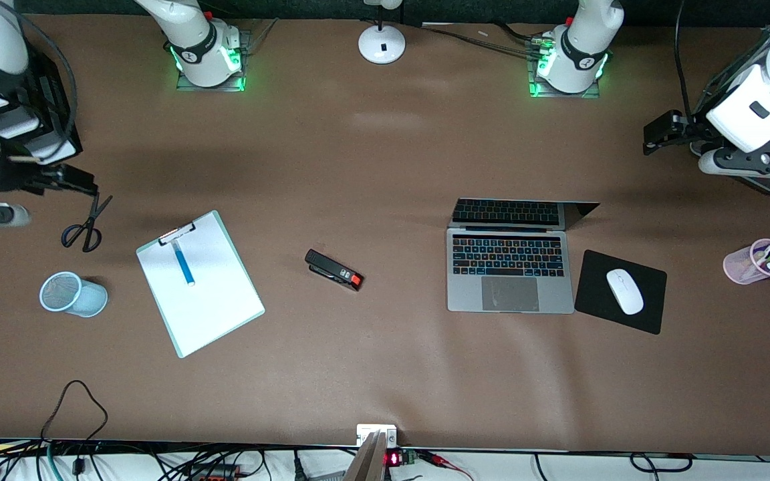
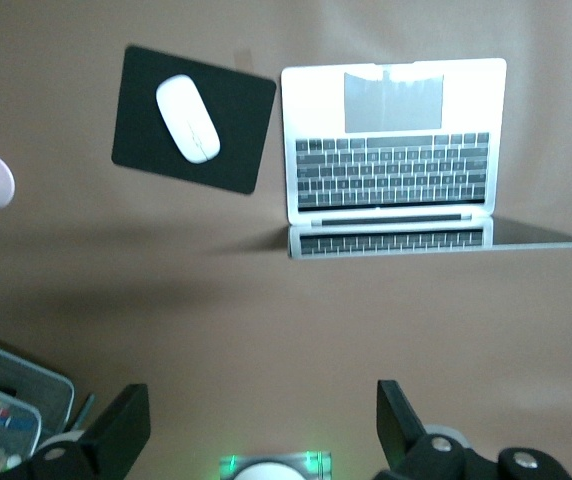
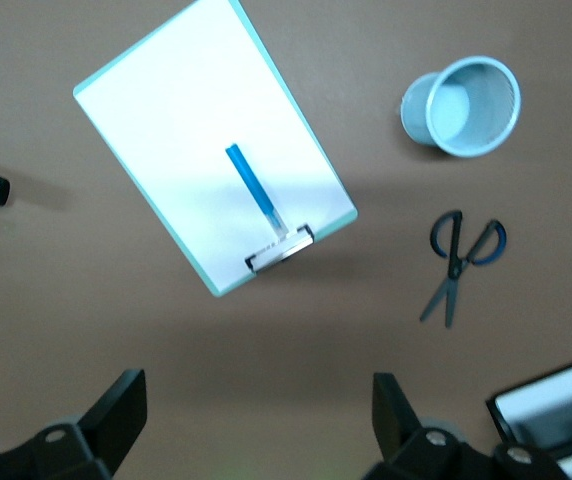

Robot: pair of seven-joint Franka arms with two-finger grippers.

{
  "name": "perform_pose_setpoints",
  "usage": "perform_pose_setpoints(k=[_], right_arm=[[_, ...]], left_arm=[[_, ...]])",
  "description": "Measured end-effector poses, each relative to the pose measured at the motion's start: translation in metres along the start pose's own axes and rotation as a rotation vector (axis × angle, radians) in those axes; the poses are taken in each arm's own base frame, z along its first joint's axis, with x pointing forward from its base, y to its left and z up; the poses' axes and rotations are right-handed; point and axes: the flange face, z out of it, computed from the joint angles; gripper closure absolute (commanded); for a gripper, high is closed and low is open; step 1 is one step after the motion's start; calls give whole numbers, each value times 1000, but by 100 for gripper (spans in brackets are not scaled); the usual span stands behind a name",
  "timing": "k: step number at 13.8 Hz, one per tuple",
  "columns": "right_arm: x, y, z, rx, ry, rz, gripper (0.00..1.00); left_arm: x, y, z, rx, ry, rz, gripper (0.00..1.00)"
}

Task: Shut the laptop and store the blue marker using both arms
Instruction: 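Reach the right gripper to the blue marker while the left gripper approaches the laptop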

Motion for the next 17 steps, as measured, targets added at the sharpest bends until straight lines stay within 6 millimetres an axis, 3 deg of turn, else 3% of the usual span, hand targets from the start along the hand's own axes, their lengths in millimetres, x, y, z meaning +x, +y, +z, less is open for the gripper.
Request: perform_pose_setpoints(k=[7,12,17], right_arm=[[54,-17,86,3,-6,-33,0],[75,-33,142,1,-39,-163,0],[94,-33,196,-17,-45,-309,0]], left_arm=[[5,50,43,22,-134,-41,0],[13,63,81,-6,-195,-75,0],[14,102,121,9,-163,-115,0]])
